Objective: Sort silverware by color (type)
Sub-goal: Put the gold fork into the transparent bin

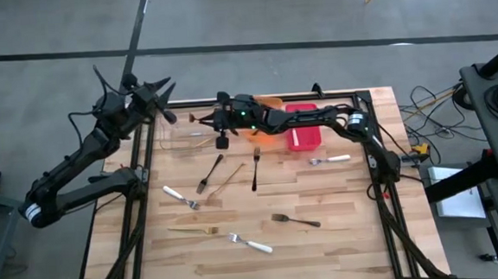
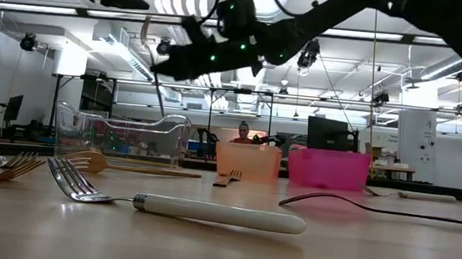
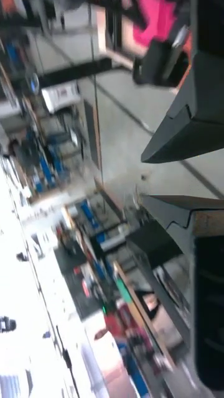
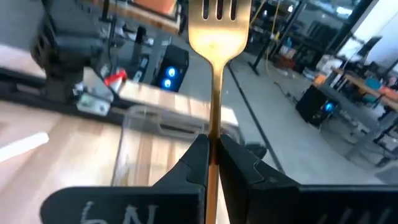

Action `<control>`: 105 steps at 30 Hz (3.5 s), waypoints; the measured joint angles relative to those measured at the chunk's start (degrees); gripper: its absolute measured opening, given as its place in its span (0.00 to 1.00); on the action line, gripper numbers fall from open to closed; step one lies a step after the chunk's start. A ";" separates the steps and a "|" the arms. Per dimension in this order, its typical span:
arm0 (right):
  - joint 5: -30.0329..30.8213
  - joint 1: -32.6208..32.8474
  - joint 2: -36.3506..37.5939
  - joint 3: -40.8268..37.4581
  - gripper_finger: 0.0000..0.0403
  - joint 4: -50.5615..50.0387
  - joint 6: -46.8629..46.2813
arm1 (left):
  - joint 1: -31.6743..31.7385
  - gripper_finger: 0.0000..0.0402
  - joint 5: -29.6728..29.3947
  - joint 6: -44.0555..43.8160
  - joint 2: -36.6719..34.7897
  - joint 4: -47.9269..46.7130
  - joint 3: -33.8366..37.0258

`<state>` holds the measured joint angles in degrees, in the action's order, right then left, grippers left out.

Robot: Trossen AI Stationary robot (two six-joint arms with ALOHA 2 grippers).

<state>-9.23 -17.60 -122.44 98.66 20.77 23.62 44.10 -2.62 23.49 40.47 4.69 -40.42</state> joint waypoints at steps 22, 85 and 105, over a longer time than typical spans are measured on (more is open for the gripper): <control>0.89 -0.15 -12.41 21.82 0.03 -26.65 8.47 | -0.01 0.19 -1.80 -3.23 2.19 -0.97 -0.03; 9.40 -0.27 -12.41 21.63 0.03 -27.90 6.42 | -0.11 0.37 6.56 -39.50 16.35 -46.40 -9.42; 9.75 0.03 -12.27 21.67 0.03 -27.79 6.36 | -0.12 0.01 3.75 -39.24 16.30 -45.66 -9.31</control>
<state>0.52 -17.56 -134.72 120.33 -7.03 29.99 43.98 1.13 -15.76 56.77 -40.97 -49.74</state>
